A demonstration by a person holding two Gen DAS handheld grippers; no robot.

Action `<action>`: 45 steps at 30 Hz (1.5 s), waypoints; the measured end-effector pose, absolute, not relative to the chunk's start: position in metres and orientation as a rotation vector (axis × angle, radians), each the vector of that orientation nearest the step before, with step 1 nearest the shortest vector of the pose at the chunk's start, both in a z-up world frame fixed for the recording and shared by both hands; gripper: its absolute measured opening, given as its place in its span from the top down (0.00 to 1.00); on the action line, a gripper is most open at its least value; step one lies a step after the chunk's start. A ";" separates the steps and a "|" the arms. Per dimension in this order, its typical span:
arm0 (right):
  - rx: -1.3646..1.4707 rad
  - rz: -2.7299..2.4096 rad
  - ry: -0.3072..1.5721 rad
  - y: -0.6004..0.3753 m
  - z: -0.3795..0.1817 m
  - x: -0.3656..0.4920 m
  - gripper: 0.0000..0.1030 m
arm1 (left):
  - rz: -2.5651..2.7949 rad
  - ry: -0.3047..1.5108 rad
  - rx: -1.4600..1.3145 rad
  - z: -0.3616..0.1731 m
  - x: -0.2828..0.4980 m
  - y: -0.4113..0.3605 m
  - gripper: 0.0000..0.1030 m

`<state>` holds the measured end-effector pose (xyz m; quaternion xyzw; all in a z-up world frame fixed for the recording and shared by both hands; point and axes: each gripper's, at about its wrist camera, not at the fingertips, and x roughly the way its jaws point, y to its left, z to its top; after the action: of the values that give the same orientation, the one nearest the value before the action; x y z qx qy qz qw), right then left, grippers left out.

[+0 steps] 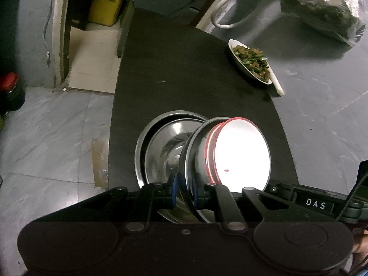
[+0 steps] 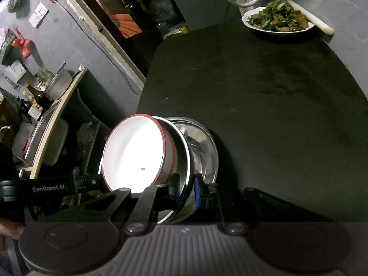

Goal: Organize plates and bowls
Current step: 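Lower the bowl stack into the large steel basin and open the left tool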

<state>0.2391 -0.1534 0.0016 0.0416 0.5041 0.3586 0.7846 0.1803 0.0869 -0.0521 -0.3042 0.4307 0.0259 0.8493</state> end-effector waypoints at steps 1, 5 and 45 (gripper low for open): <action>0.087 0.775 1.091 -0.152 0.001 0.240 0.86 | 0.057 0.910 -0.643 -0.053 0.180 0.088 0.89; 0.081 0.780 1.101 -0.147 -0.002 0.243 0.86 | 0.067 0.921 -0.649 -0.056 0.181 0.090 0.89; 0.070 0.726 1.154 -0.127 -0.013 0.244 0.86 | 0.097 0.974 -0.687 -0.075 0.200 0.099 0.90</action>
<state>0.2438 -0.1265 -0.0126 0.0322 0.5333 0.3356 0.7759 0.2002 0.0988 -0.0747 -0.3232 0.4583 0.0458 0.8267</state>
